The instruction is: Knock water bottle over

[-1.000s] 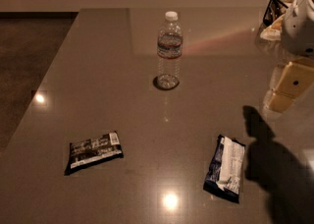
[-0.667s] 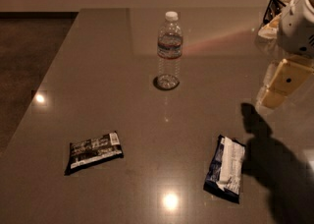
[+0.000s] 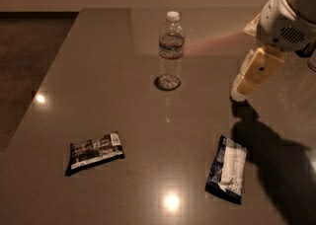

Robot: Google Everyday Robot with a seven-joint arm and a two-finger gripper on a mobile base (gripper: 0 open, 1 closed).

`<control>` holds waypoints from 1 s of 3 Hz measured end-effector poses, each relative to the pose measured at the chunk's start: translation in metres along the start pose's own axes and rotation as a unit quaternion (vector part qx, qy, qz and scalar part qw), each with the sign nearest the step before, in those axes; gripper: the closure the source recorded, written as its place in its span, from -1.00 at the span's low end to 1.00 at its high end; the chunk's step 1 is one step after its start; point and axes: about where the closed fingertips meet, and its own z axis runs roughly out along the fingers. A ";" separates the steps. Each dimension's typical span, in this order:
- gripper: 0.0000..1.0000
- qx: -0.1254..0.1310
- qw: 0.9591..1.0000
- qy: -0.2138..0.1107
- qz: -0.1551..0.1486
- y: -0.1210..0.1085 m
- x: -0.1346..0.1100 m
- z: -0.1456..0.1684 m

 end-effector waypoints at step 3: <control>-1.00 -0.030 0.996 -0.084 0.018 -0.020 -0.077 0.063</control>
Offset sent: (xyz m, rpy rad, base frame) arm 0.0623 0.0857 -0.0298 0.2225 0.0200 0.0332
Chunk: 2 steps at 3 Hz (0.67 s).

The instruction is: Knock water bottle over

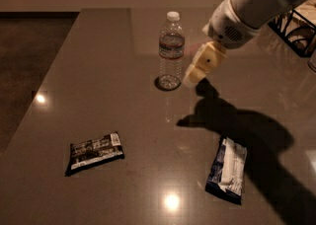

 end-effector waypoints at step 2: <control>-1.00 -0.001 0.998 -0.052 0.019 -0.031 -0.044 0.033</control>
Offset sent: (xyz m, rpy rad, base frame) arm 0.0767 0.0601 0.0017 0.1849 -0.0259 -0.0244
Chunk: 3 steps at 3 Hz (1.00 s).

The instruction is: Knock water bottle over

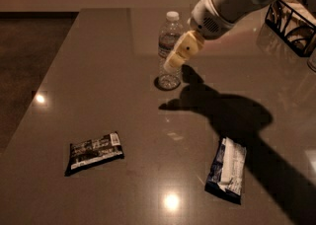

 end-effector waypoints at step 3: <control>0.28 -0.032 0.996 -0.079 0.024 0.017 -0.034 0.006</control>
Offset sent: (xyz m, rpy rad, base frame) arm 0.0048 0.0357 0.0022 0.1799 0.0267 -0.0166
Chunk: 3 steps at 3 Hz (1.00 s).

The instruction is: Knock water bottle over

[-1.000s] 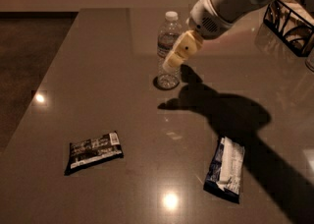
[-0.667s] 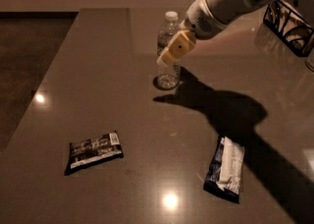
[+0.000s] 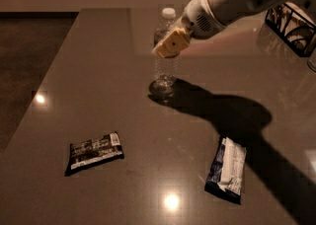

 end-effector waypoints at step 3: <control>1.00 0.008 0.982 0.187 -0.031 0.007 0.027 -0.073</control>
Offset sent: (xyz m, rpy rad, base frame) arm -0.0505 -0.0767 0.0452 -0.3803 0.1124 0.0075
